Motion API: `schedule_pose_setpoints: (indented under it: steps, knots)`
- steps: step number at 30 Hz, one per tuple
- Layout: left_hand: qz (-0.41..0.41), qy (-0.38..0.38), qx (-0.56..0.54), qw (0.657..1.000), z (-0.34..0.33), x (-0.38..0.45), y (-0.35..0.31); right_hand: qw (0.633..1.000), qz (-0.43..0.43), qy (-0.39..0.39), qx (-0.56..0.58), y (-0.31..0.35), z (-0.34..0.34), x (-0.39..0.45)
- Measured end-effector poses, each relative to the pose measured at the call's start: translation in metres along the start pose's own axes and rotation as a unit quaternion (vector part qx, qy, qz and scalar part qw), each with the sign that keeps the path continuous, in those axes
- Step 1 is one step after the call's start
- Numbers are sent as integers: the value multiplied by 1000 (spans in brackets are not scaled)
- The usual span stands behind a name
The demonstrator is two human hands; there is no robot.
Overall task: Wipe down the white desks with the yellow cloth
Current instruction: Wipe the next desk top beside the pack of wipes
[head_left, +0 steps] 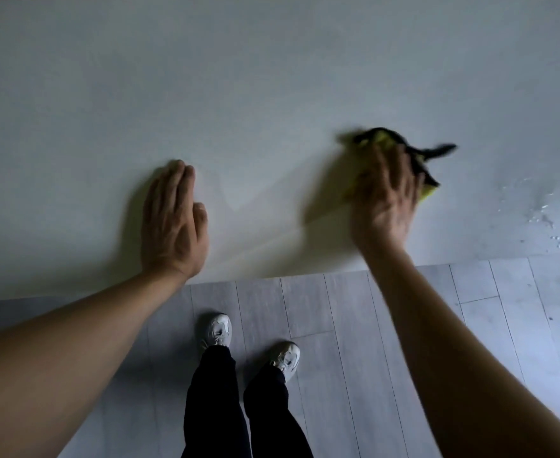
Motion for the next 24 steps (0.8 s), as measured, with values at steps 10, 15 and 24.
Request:
schedule_pose_setpoints:
  steps: [10,15,24]
  knots:
    - [-17,-31,3,999,3,-4,2,976,185,85,81,200,-66,-55]
    - [-3,-9,-7,1000,2,-2,1,959,246,109,90,179,-65,-40]
    - [12,22,-9,1000,1,1,-2,992,-96,-48,-71,12,-26,42]
Point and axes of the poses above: each hand's wrist, its own x-axis towards the middle knuckle, its own z-axis out of the back of the hand, y = z × x, the point moved 9 cm from there along x, towards the middle knuckle, and after that the axes turned 10 degrees about -y, right-handed, at the moved point
